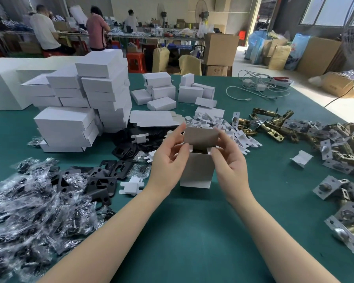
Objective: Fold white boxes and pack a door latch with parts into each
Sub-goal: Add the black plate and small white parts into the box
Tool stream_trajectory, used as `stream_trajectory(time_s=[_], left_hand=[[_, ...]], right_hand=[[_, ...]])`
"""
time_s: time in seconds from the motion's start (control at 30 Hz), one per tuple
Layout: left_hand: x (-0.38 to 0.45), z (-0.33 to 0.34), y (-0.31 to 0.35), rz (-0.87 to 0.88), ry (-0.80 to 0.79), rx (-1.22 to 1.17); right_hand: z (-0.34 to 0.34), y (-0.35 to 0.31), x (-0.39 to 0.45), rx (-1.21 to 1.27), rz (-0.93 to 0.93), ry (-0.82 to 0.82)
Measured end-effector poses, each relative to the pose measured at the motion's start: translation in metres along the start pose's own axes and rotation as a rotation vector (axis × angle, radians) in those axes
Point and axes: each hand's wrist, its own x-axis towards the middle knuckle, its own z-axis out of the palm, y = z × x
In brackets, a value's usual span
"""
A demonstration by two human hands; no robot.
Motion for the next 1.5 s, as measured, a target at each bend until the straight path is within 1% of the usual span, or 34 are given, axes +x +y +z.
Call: stream_trajectory(time_s=[0.17, 0.43, 0.57, 0.73, 1.0, 1.2, 1.37, 1.5], left_hand=[[0.000, -0.005, -0.004, 0.096, -0.049, 0.147], [-0.001, -0.015, -0.015, 0.350, -0.111, 0.368], [-0.003, -0.019, -0.019, 0.396, -0.170, 0.454], [-0.003, -0.018, -0.019, 0.440, -0.128, 0.502], [-0.003, -0.016, -0.025, 0.462, -0.113, 0.514], [-0.003, -0.017, -0.026, 0.458, -0.112, 0.501], [-0.004, -0.015, -0.018, 0.371, -0.127, 0.438], [-0.001, -0.007, -0.001, 0.255, -0.061, 0.353]], right_hand=[[-0.002, 0.001, -0.003, -0.179, -0.111, -0.004], [-0.014, 0.011, -0.006, -0.346, -0.239, -0.063], [-0.017, 0.012, -0.011, -0.406, -0.215, -0.114], [-0.015, 0.012, -0.012, -0.422, -0.280, -0.063], [-0.016, 0.016, -0.011, -0.448, -0.331, -0.065], [-0.016, 0.015, -0.011, -0.443, -0.312, -0.077], [-0.013, 0.004, -0.007, -0.420, -0.277, -0.046], [-0.005, -0.010, -0.001, -0.303, -0.253, 0.036]])
